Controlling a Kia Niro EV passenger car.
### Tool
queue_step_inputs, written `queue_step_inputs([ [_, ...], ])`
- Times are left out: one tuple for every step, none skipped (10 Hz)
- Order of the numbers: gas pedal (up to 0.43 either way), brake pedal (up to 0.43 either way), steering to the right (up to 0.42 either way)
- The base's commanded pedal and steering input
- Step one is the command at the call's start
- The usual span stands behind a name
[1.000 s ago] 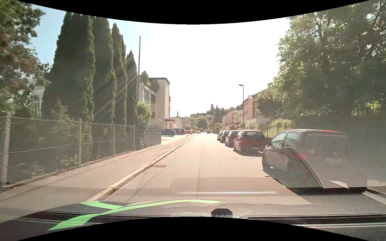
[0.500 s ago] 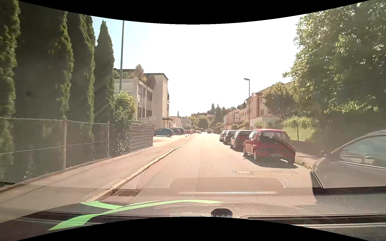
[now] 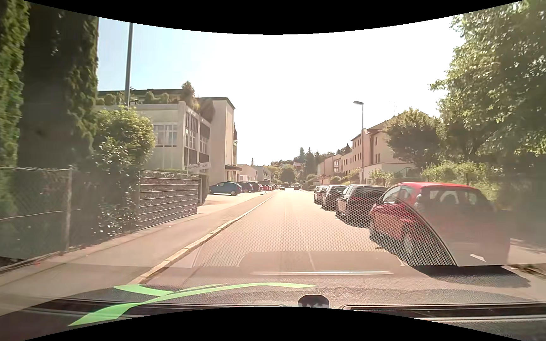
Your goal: Follow the waypoints while adhering to traffic rules and regulations
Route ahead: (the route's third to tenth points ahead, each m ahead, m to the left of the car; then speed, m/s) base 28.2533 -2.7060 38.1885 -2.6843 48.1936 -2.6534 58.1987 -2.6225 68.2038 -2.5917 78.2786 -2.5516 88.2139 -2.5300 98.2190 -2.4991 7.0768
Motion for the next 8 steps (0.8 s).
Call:
queue_step_inputs([
  [0.118, 0.0, -0.003],
  [0.118, 0.0, -0.003],
  [0.118, 0.0, -0.003],
  [0.118, 0.0, -0.002],
  [0.118, 0.0, -0.002],
  [0.118, 0.0, -0.001],
  [0.118, 0.0, -0.001],
  [0.118, 0.0, -0.001],
])
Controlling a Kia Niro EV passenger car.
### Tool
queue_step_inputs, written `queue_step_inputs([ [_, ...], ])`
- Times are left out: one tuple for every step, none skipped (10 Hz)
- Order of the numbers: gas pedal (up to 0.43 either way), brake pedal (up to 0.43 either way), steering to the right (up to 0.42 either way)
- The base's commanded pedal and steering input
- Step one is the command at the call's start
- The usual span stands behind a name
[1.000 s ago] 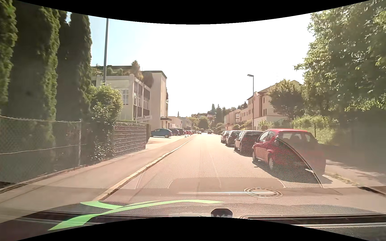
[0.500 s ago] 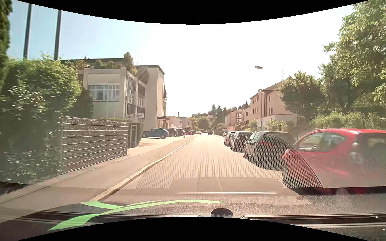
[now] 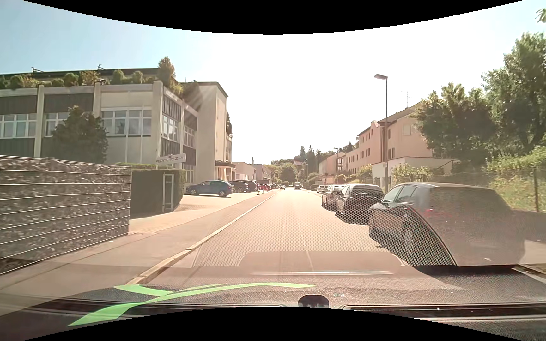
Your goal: Follow the waypoints while adhering to traffic rules and regulations
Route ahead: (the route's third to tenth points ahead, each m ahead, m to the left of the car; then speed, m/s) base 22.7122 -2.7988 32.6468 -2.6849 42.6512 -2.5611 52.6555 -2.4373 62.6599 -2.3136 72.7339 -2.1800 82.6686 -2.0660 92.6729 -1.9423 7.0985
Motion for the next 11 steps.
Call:
queue_step_inputs([
  [0.118, 0.0, -0.002],
  [0.118, 0.0, -0.002],
  [0.118, 0.0, -0.001],
  [0.118, 0.0, -0.001],
  [0.118, 0.0, 0.0],
  [0.118, 0.0, 0.0],
  [0.118, 0.0, 0.0],
  [0.118, 0.0, 0.0],
  [0.118, 0.0, 0.0],
  [0.118, 0.0, 0.0],
  [0.118, 0.0, 0.001],
])
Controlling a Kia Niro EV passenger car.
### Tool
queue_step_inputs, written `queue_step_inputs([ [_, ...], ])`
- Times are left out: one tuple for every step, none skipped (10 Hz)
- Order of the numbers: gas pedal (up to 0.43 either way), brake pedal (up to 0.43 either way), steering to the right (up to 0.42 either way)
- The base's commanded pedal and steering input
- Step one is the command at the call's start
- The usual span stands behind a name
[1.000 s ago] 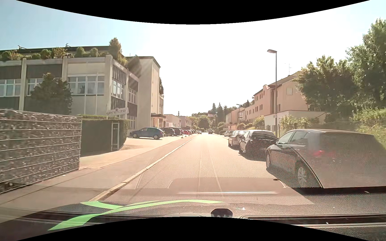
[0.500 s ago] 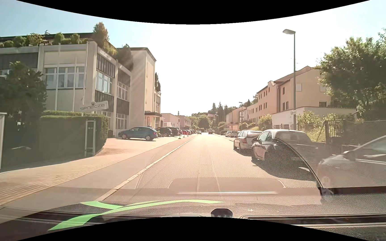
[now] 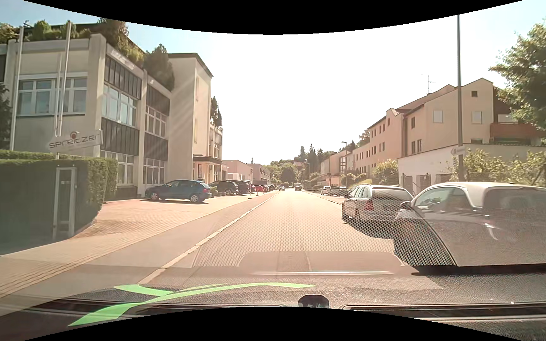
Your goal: Follow the waypoints while adhering to traffic rules and regulations
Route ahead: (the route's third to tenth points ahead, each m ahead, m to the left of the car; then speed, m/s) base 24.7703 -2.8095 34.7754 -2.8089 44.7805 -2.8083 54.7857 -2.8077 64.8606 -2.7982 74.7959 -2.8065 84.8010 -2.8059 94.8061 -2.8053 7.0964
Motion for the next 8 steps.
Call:
queue_step_inputs([
  [0.118, 0.0, 0.003],
  [0.118, 0.0, 0.004],
  [0.118, 0.0, 0.004],
  [0.118, 0.0, 0.004],
  [0.118, 0.0, 0.004],
  [0.118, 0.0, 0.004],
  [0.118, 0.0, 0.008],
  [0.118, 0.0, 0.013],
])
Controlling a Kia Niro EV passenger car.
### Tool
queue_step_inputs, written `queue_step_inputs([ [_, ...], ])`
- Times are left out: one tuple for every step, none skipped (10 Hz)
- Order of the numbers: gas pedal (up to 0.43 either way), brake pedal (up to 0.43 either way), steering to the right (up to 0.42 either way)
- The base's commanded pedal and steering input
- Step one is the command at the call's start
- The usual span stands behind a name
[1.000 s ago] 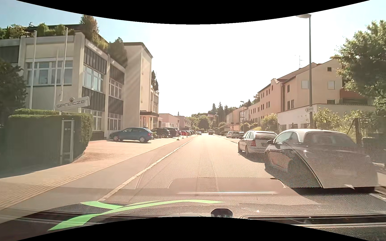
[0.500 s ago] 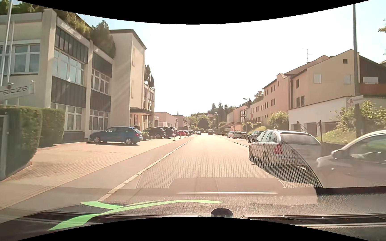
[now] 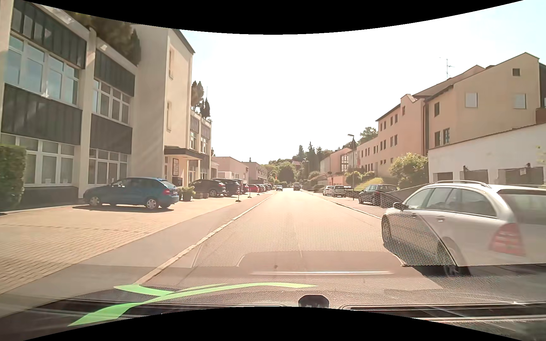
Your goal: Follow the waypoints while adhering to traffic rules and regulations
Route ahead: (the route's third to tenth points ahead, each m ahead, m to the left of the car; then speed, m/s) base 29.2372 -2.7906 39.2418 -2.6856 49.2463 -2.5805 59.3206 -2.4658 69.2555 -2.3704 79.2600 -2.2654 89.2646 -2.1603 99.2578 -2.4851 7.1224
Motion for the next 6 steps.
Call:
queue_step_inputs([
  [0.118, 0.0, 0.014],
  [0.118, 0.0, 0.014],
  [0.13, 0.0, 0.015],
  [0.13, 0.0, 0.016],
  [0.13, 0.0, 0.016],
  [0.13, 0.0, 0.018],
])
